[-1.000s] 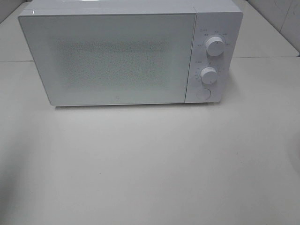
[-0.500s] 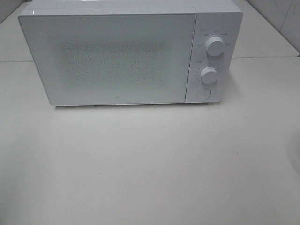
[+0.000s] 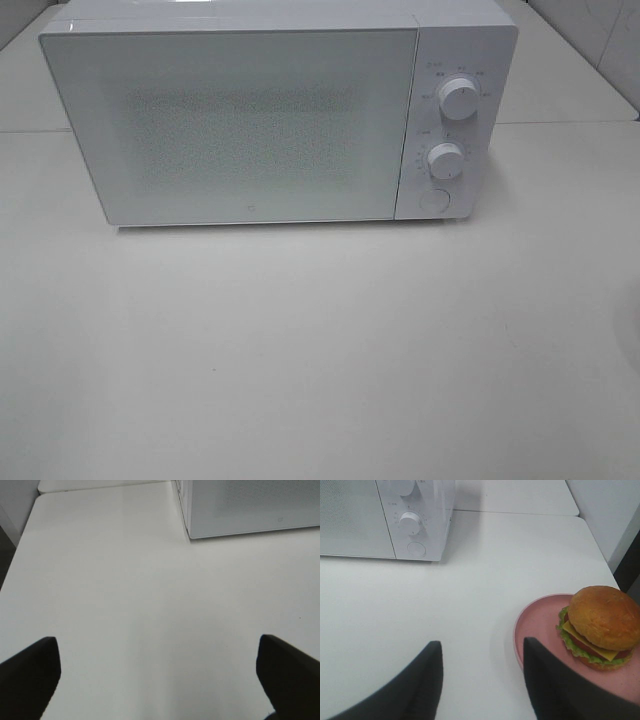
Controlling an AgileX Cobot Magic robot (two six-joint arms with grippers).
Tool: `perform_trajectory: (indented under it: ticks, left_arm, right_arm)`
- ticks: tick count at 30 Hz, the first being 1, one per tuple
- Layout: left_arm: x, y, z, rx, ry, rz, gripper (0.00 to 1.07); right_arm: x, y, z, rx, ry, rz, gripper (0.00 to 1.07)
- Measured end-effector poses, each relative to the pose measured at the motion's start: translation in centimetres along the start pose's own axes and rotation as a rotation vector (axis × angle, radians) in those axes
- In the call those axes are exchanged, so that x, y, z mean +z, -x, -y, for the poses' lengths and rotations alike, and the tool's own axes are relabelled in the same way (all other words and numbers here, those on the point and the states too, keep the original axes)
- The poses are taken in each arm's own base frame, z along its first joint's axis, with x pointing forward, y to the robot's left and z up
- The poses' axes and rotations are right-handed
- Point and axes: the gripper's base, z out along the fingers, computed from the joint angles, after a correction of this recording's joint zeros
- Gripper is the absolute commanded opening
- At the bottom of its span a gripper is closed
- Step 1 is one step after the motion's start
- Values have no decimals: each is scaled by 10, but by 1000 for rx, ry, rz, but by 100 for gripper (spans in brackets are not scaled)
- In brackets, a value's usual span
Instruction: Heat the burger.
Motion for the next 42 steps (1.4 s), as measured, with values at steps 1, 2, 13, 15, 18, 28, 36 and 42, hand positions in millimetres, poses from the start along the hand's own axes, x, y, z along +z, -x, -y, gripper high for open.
perform_trajectory:
  ticks: [1, 2, 13, 15, 18, 28, 36, 42]
  left_arm:
    - [-6, -4, 0, 9, 13, 42, 101]
    - [-6, -4, 0, 9, 13, 42, 101]
    - [-11, -7, -1, 18, 42, 76, 101]
    - [-11, -7, -1, 17, 42, 76, 101]
    - [-11, -7, -1, 17, 42, 76, 101]
    - [-11, -7, -1, 16, 42, 76, 101]
    - [-11, -7, -1, 16, 42, 76, 101]
    - [-11, -7, -1, 16, 42, 76, 101]
  right_arm:
    - [0, 0, 0, 0, 0, 0, 52]
    - [0, 0, 0, 0, 0, 0, 52]
    - [0, 0, 0, 0, 0, 0, 52]
    - [0, 0, 0, 0, 0, 0, 52]
    - [0, 0, 0, 0, 0, 0, 52]
    - [0, 0, 0, 0, 0, 0, 52]
    - [0, 0, 0, 0, 0, 0, 52]
    - [0, 0, 0, 0, 0, 0, 52]
